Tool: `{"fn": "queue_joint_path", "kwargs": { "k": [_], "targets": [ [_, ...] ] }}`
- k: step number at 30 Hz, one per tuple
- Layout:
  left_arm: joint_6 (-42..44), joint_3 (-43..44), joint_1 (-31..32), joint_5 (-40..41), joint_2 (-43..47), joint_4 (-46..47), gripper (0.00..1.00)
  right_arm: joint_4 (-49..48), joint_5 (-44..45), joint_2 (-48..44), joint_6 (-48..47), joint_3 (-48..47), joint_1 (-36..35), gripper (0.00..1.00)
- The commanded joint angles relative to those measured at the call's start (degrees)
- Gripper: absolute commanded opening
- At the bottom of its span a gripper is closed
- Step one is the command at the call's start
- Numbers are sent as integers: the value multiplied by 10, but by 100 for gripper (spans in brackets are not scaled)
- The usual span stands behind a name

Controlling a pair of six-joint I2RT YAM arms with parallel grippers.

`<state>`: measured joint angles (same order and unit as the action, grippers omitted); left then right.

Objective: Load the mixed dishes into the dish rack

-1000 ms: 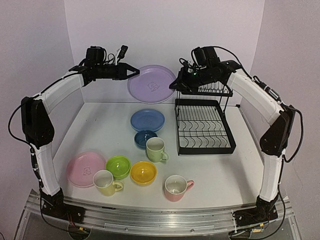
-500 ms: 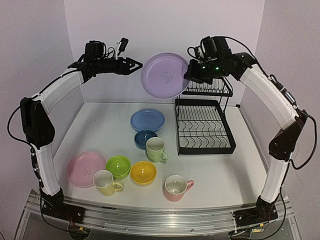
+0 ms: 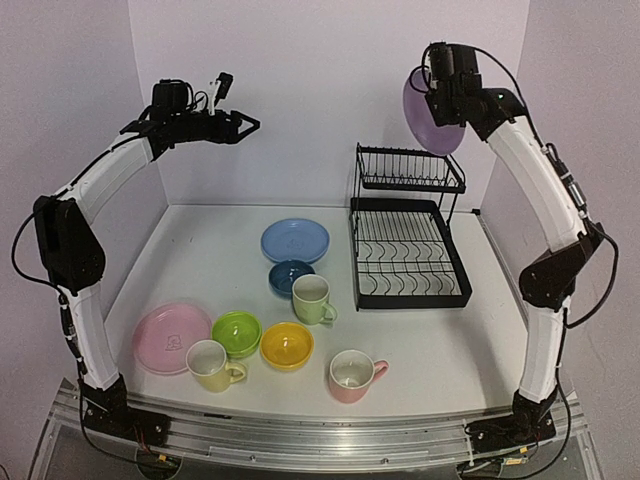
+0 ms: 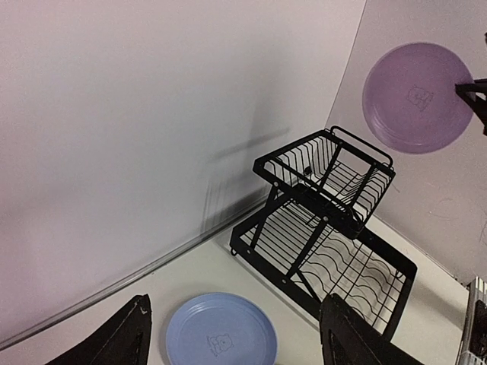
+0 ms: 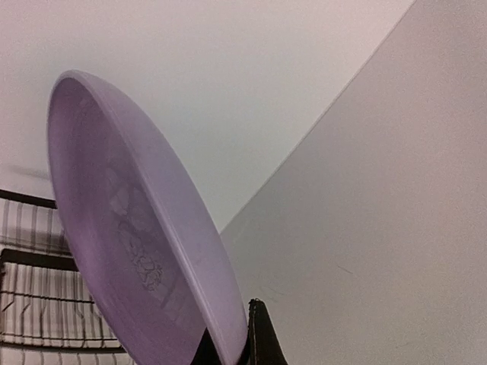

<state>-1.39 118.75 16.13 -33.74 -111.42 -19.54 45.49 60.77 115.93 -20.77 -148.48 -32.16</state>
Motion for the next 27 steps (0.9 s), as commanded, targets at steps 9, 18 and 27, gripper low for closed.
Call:
{"fn": "queue_joint_path", "kwargs": {
  "k": [9,18,27],
  "targets": [
    [-10,-15,-14,-10,15,-5,75,-312,204,62,17,23,57,0],
    [-33,-27,-34,-30,15,-1,74,-316,225,1,79,139,-7,0],
    [-38,-29,-47,-52,14,-3,74,-317,236,-52,147,261,-14,0]
  ]
}}
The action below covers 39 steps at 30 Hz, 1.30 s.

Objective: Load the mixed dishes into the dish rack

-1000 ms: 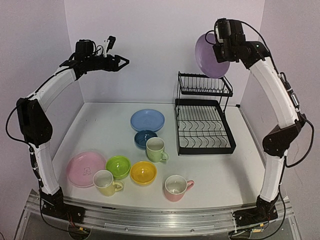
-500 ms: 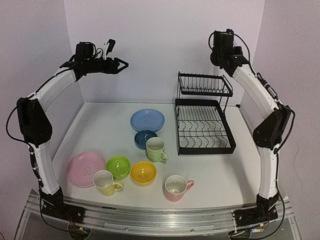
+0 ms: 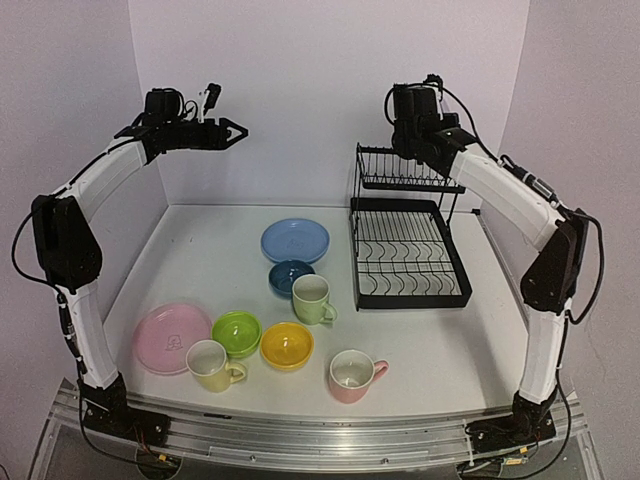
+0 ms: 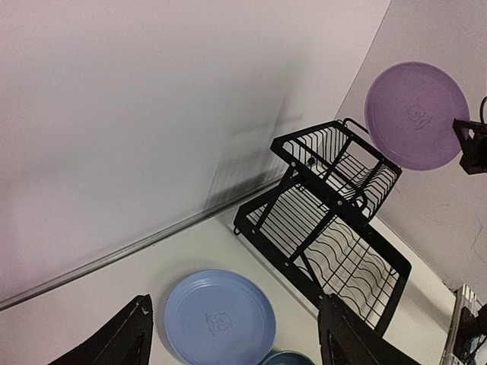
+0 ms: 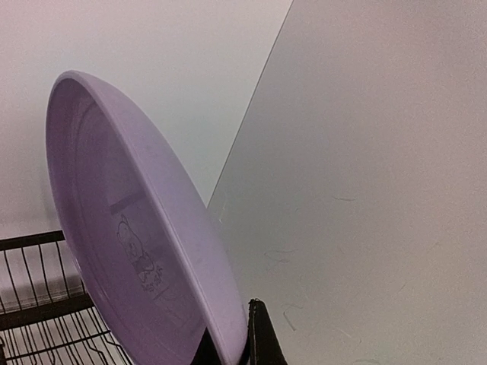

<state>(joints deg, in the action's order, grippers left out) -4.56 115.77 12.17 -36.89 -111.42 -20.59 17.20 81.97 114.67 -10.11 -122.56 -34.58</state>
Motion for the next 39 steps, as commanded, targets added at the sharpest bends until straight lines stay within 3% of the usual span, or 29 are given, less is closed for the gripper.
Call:
{"fn": "queue_joint_path", "kwargs": {
  "k": [1,34,39],
  "targets": [
    [-7,0,-8,-21,15,8,73,-34,25,-34,36,-1,11,0],
    [-7,-3,-18,-23,29,7,74,-35,29,6,115,66,36,0],
    [-6,-5,-21,-23,32,7,74,-35,27,30,89,45,37,0]
  ]
}}
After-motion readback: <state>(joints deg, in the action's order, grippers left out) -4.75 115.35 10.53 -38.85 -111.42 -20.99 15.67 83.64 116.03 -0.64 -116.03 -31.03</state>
